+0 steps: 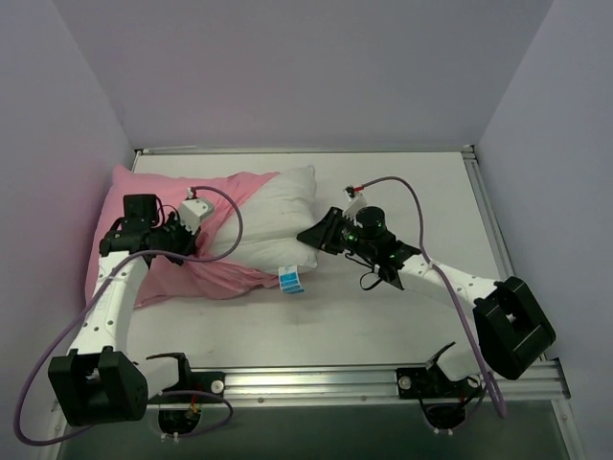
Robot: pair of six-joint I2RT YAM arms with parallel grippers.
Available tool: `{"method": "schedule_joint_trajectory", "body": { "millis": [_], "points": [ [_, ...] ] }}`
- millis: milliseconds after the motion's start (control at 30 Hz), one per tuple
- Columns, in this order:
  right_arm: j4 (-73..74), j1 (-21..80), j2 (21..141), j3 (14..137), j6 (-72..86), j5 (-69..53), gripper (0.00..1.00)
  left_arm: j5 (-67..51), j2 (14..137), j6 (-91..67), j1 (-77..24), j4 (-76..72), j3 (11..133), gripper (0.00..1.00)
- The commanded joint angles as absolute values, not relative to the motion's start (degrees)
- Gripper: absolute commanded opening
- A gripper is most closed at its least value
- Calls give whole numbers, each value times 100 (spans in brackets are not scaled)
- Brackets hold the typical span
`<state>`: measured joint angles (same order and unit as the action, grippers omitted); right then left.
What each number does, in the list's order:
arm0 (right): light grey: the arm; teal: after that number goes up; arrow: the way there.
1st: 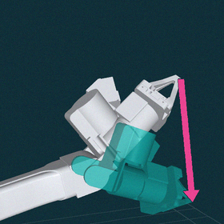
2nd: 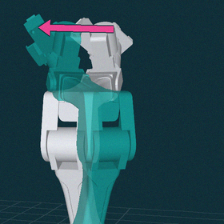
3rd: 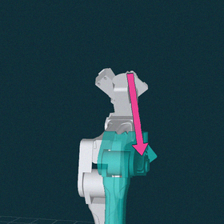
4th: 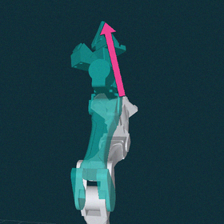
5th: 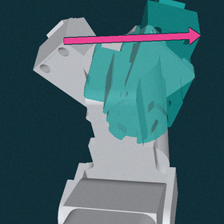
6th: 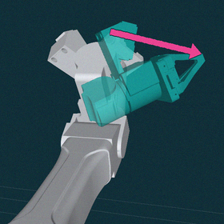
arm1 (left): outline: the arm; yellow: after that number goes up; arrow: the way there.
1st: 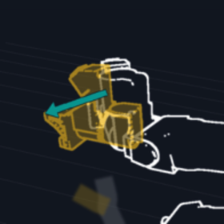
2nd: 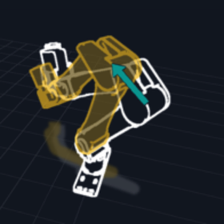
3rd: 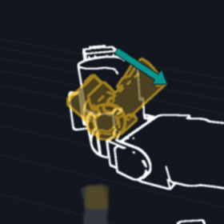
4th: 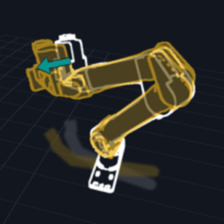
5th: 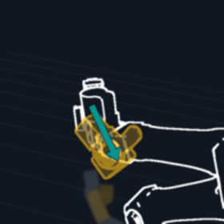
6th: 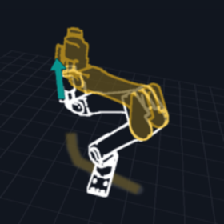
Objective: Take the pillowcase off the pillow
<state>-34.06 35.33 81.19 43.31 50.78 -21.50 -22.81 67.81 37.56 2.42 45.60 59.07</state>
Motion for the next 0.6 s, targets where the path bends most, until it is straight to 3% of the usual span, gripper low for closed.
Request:
{"method": "schedule_joint_trajectory", "body": {
  "millis": [0, 167, 333, 467, 500, 567],
  "points": [
    [-3525, 3095, 7375, 4237, 4992, -1854, 0, -863, 6890, 4648, 1035, 4721, 5706, 2],
    [-2728, 2760, 6629, 3929, 4791, -1952, 0, -921, 7654, 5264, 2406, 4148, 5738, 2],
    [-2601, 3450, 6503, 3464, 4711, -1759, 0, -2264, 7780, 5658, 2717, 5410, 6179, 4],
    [-2741, 4060, 7030, 3463, 4719, -1573, 0, -3066, 7374, 5564, 2339, 5721, 5977, 28],
    [-2881, 4087, 7075, 3402, 4772, -1608, 0, -3189, 7357, 5572, 2294, 5817, 5985, 39],
    [-2962, 4096, 7162, 3296, 4764, -1679, 0, -3628, 7374, 5668, 2250, 6212, 6125, 46]
  ]
}}
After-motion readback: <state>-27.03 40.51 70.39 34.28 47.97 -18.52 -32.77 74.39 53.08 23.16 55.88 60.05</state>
